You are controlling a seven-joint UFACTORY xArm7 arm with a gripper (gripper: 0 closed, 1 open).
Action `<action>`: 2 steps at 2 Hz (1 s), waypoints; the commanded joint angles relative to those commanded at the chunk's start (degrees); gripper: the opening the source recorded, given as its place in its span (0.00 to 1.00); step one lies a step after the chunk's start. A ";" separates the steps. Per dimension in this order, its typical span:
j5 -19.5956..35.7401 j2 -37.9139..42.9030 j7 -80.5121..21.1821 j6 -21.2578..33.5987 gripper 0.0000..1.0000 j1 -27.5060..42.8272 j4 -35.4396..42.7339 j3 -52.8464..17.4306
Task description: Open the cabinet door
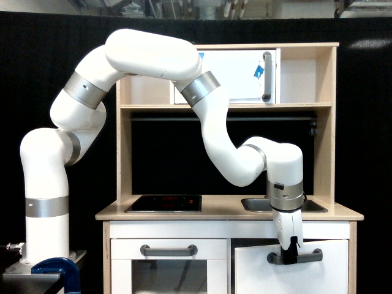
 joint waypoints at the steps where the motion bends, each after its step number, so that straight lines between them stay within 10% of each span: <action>1: -1.07 1.45 -0.28 1.21 0.00 -1.48 2.22 0.00; 2: -2.68 4.10 0.41 2.79 0.00 -2.61 6.33 0.07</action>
